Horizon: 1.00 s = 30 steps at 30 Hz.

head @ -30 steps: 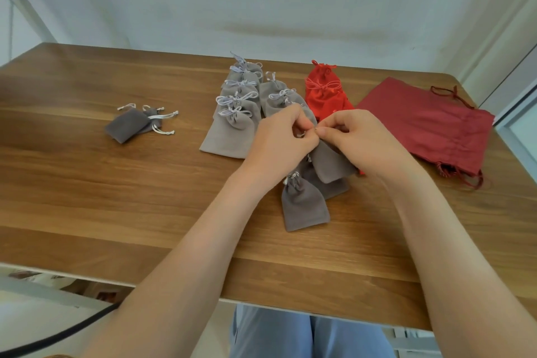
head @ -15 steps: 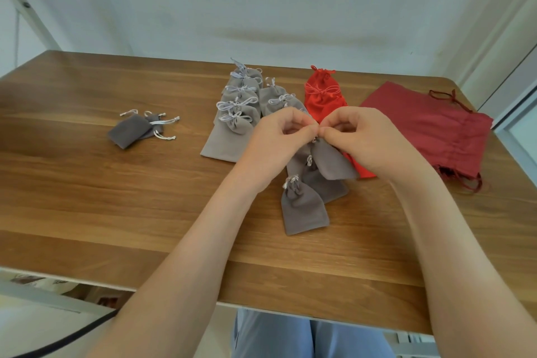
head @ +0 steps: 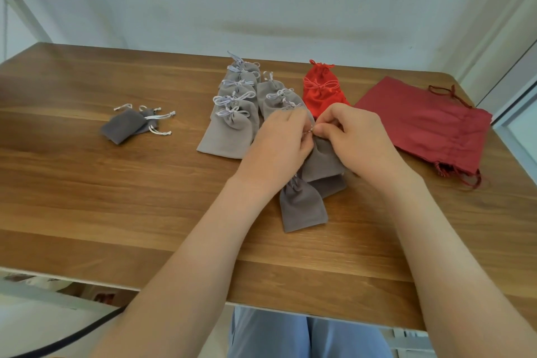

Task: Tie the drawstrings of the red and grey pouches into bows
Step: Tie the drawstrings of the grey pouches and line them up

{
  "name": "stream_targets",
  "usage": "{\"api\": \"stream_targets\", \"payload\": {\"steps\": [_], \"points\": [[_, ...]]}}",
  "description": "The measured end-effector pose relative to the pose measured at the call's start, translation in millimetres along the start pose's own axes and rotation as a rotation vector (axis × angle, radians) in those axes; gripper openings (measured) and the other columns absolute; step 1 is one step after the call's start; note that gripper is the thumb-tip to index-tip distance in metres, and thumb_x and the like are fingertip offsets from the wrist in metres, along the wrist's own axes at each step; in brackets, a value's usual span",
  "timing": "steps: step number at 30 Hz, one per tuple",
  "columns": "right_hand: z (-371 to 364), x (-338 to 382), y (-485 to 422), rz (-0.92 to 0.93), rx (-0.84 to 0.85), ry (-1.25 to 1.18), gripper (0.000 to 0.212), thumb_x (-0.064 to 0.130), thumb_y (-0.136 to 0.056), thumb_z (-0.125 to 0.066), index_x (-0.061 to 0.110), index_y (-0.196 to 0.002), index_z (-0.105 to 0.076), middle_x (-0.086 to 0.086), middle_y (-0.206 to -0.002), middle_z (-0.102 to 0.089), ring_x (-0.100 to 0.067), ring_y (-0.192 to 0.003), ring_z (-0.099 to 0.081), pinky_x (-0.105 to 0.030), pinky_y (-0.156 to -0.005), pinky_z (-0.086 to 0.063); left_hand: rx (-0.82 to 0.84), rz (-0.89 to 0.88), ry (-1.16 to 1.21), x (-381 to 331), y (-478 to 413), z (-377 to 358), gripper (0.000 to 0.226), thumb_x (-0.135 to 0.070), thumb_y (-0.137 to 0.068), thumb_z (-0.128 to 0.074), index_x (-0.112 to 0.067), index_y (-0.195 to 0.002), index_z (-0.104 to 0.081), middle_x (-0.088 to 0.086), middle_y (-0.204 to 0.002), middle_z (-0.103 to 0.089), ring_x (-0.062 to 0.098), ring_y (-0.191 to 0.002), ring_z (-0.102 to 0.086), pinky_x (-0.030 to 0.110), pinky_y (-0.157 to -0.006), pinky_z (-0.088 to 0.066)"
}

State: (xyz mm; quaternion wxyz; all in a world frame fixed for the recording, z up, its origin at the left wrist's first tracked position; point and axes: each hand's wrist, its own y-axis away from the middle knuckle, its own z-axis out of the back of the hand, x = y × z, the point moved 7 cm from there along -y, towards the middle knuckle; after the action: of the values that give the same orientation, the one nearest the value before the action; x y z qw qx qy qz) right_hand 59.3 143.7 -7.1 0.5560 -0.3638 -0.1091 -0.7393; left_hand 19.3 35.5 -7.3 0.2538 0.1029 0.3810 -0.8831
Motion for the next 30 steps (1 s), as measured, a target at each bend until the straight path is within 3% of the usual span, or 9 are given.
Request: {"api": "stream_targets", "payload": {"steps": [3,6,13,16,18,23,30], "points": [[0.8,2.4,-0.3,-0.018,-0.045,-0.07,0.008,0.013,-0.09,-0.06,0.009,-0.089,-0.066,0.008,-0.075,-0.061,-0.004,-0.071,-0.053,-0.007,-0.063,-0.037,-0.166,-0.133,-0.198,-10.1,2.6,4.1,0.005,-0.004,-0.079,-0.054,-0.007,-0.075,-0.052,0.008,-0.067,-0.051,0.023,-0.065,-0.046,0.027,-0.065,-0.029],[-1.1,4.4,0.7,-0.026,-0.037,-0.16,0.018,0.009,-0.094,-0.05,0.01,-0.095,-0.068,0.009,-0.078,-0.061,-0.002,-0.072,-0.053,-0.005,-0.061,-0.037,-0.223,-0.135,-0.318,-11.0,2.2,3.2,0.01,-0.001,-0.079,-0.058,-0.007,-0.076,-0.052,0.01,-0.068,-0.051,0.026,-0.064,-0.049,0.033,-0.063,-0.036],[-5.4,-10.2,1.3,-0.201,0.058,-0.437,0.029,0.018,-0.1,-0.044,0.005,-0.098,-0.069,-0.002,-0.079,-0.059,-0.001,-0.064,-0.051,-0.01,-0.056,-0.041,-0.269,-0.187,-0.284,-19.5,5.1,8.1,0.012,0.001,-0.083,-0.058,-0.007,-0.076,-0.053,0.01,-0.07,-0.051,0.026,-0.067,-0.049,0.036,-0.062,-0.041],[-6.7,-11.6,0.9,-0.185,0.177,-0.542,0.019,0.01,-0.096,-0.052,0.007,-0.097,-0.07,-0.012,-0.09,-0.066,-0.015,-0.08,-0.059,-0.034,-0.077,-0.049,-0.279,-0.198,-0.262,-20.7,6.8,9.4,0.012,0.001,-0.085,-0.06,-0.006,-0.076,-0.054,0.01,-0.071,-0.053,0.026,-0.068,-0.049,0.036,-0.064,-0.041],[-4.9,-11.4,1.0,-0.175,0.224,-0.611,0.015,0.005,-0.094,-0.054,0.006,-0.099,-0.068,-0.02,-0.093,-0.063,-0.027,-0.085,-0.056,-0.044,-0.083,-0.047,-0.275,-0.208,-0.244,-21.0,8.2,9.4,0.011,0.002,-0.084,-0.062,-0.005,-0.077,-0.056,0.01,-0.073,-0.054,0.025,-0.07,-0.05,0.035,-0.067,-0.042],[-2.5,-10.1,1.7,-0.161,0.232,-0.725,0.011,0.002,-0.09,-0.056,0.007,-0.084,-0.063,-0.008,-0.073,-0.058,-0.014,-0.062,-0.053,-0.027,-0.061,-0.046,-0.263,-0.24,-0.16,-21.8,9.1,12.3,0.008,0.001,-0.086,-0.06,-0.002,-0.079,-0.062,0.012,-0.075,-0.059,0.028,-0.071,-0.055,0.039,-0.068,-0.046],[-5.3,-12.5,0.2,-0.187,0.263,-0.851,0.015,0.003,-0.091,-0.052,0.007,-0.079,-0.059,-0.001,-0.065,-0.054,-0.008,-0.055,-0.047,-0.022,-0.056,-0.037,-0.283,-0.309,-0.116,-25.7,9.1,17.9,0.013,-0.001,-0.091,-0.056,0.002,-0.086,-0.066,0.014,-0.079,-0.064,0.03,-0.073,-0.06,0.041,-0.071,-0.048]]}}
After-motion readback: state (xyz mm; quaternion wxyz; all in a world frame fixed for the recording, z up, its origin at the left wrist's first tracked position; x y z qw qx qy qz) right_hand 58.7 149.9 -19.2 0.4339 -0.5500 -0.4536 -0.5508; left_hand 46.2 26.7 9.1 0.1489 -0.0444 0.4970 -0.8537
